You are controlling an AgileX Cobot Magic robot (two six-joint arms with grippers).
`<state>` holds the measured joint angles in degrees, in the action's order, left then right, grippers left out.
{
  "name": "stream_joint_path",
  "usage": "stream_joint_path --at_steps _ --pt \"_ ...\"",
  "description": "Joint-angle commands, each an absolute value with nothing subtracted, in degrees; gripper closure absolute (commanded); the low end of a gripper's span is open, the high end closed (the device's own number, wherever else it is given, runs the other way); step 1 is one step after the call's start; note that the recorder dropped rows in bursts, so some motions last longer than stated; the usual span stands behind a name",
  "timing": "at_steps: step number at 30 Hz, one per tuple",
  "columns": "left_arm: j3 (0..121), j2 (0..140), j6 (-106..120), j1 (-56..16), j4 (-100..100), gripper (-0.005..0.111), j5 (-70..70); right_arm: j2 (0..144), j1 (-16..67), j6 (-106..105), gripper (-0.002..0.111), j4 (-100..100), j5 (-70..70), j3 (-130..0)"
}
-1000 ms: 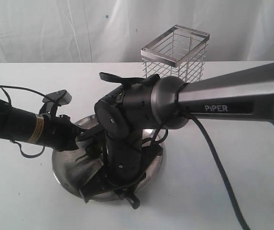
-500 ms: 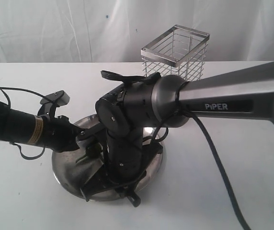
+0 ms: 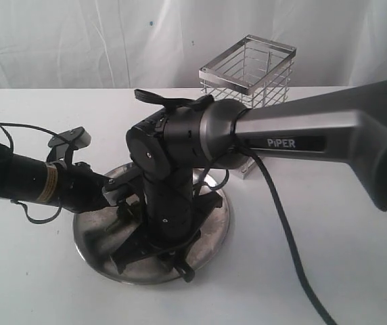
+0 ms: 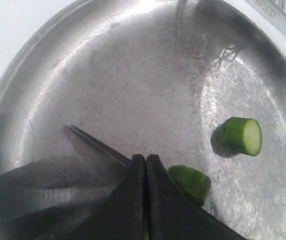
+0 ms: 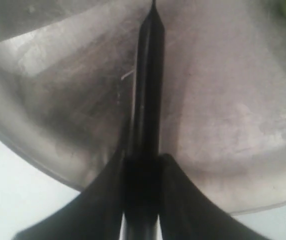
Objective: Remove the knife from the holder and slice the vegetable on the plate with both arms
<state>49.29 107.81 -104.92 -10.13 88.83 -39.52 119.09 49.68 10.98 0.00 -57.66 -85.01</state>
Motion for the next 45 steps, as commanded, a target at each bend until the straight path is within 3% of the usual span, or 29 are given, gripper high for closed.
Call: stream_joint_path --at_steps 1,27,36,45 --pt "46.65 109.54 -101.80 -12.78 98.93 0.107 -44.48 119.96 49.07 11.73 0.108 -0.66 -55.02 -86.81" --pt "47.47 102.91 -102.09 -12.66 97.70 0.107 -38.01 115.56 49.07 15.39 0.108 -8.88 -62.04 -86.59" --pt "50.97 96.13 -102.08 -12.66 97.54 0.082 -35.96 113.26 49.07 15.66 0.108 -10.83 -62.70 -86.59" --pt "51.09 92.07 -105.03 -8.67 97.81 0.077 -34.60 113.30 48.93 15.66 0.108 -10.48 -60.76 -82.06"
